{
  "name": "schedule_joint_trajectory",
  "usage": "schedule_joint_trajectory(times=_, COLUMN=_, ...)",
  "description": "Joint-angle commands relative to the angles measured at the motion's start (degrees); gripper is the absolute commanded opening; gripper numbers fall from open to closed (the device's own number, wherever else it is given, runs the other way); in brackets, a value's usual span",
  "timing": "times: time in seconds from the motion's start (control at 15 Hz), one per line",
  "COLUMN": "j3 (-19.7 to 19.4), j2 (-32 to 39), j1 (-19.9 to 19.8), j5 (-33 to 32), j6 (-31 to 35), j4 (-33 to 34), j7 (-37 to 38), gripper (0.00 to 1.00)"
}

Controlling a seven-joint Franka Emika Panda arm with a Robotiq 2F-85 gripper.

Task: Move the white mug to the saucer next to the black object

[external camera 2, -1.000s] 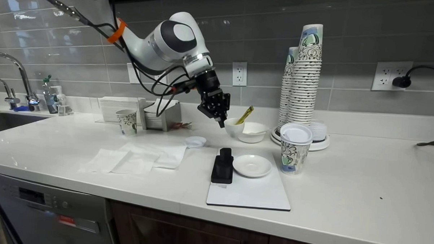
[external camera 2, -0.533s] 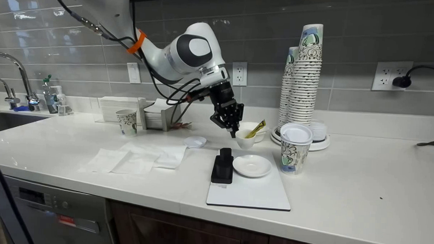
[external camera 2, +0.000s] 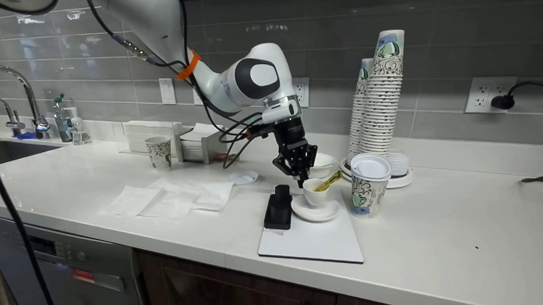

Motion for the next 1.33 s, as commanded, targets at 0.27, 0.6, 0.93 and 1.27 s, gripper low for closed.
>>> schedule_joint_trajectory(times=0.27, j3=-1.2, j2=4.9, j1=0.0, j5=3.1, j6=-4.1, j4=5.9, j7=0.8, gripper=0.03)
schedule_joint_trajectory(times=0.6, j3=-1.0, j2=5.8, j1=0.0, j5=3.8, j6=-6.2, j4=7.7, j7=0.9, gripper=0.03)
schedule_joint_trajectory(times=0.93, j3=-0.8, j2=6.4, j1=0.2, j5=4.3, j6=-7.1, j4=8.8, j7=0.9, gripper=0.03)
schedule_joint_trajectory(times=1.27, j3=-0.8, j2=7.1, j1=0.5, j5=4.6, j6=-9.2, j4=10.0, j7=1.2, gripper=0.03)
